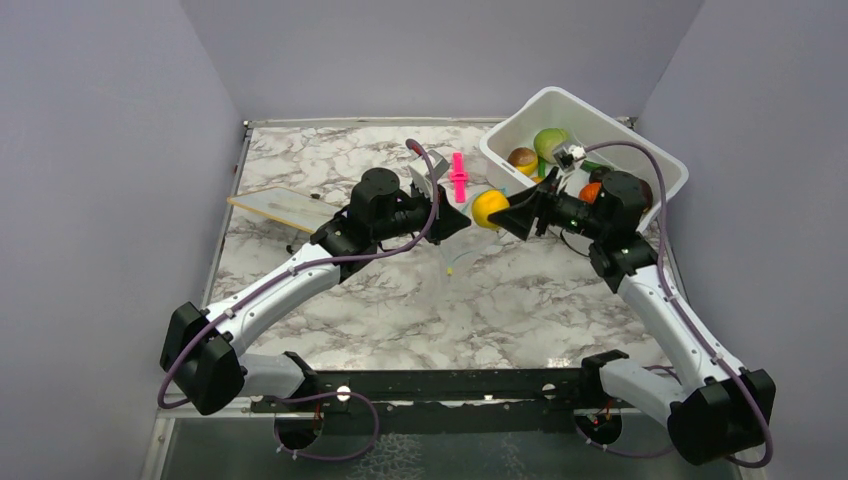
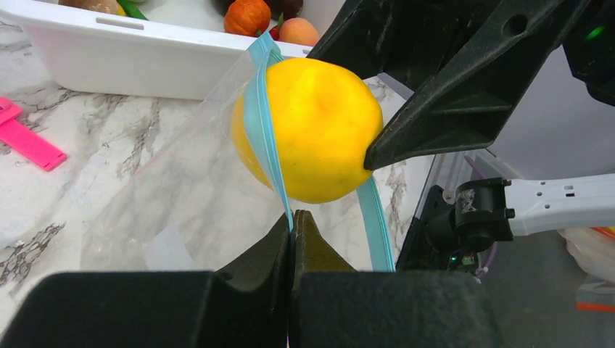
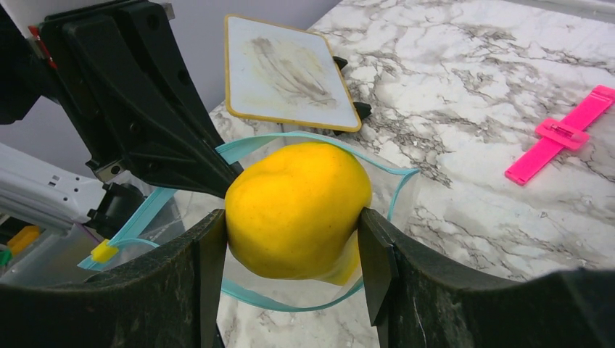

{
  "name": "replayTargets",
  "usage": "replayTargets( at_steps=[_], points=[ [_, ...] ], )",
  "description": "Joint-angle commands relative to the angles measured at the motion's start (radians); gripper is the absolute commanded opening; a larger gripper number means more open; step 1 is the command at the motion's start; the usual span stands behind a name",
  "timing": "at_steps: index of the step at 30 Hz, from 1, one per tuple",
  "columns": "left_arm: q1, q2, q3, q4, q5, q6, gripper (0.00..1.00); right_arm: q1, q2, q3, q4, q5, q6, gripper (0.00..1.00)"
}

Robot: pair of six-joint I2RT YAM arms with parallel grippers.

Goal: Place the food in the zip-top bag and seal the zipper
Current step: Place the fake fruit in the zipper food storage bag.

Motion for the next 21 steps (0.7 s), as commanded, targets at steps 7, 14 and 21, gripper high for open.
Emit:
replayTargets(
  at_steps=[7,14,21],
  points=[
    [-0.002,-0.029,0.002,0.023,0.014,0.039,0.0,0.004,0.009,0.138,-0.212,0.065,0.0,0.6],
    [-0.002,-0.026,-0.003,0.007,-0.007,0.058,0.0,0.004,0.008,0.17,-0.221,0.013,0.04,0.71],
    [-0.001,-0.031,-0.011,0.004,-0.015,0.067,0.0,0.004,0.038,0.212,-0.239,-0.024,0.053,0.76]
  ],
)
